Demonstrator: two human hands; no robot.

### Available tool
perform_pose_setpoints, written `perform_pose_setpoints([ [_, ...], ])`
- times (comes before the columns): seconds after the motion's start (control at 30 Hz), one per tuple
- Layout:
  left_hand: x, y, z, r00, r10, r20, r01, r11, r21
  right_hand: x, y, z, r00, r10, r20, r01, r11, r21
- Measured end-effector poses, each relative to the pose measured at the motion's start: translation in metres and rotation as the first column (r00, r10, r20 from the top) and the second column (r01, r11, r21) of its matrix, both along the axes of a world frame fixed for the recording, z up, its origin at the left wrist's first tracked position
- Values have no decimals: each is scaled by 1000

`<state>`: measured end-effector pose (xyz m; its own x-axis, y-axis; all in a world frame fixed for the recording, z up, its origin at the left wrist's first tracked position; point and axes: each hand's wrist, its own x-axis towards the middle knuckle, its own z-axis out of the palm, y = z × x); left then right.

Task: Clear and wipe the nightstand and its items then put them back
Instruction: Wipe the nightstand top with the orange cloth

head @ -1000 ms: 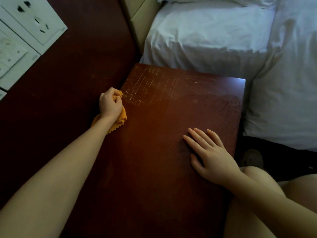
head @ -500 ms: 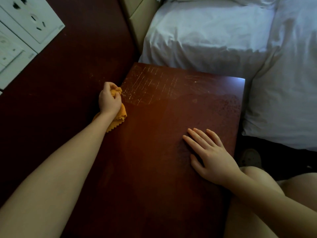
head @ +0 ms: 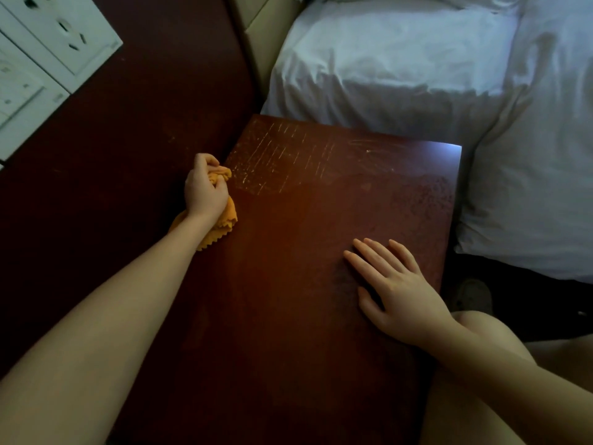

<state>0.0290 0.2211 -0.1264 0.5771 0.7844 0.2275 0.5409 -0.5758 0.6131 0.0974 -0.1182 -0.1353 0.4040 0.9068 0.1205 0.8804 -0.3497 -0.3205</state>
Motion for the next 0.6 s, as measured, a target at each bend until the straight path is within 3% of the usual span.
perform_pose_setpoints([
  [0.13,12,1,4,1000,6,2,-6,999,-34,0,0,1,1000,-1,-3,1,1000,11],
  [0.33,-10,-10,0,987,-156,-47,157,988,10,0,-1,1,1000,-1,19,1,1000,7],
  [0.6,10,-4,0,995,95,-29,-95,995,8,0,-1,0,999,8,36,-8,1000,9],
])
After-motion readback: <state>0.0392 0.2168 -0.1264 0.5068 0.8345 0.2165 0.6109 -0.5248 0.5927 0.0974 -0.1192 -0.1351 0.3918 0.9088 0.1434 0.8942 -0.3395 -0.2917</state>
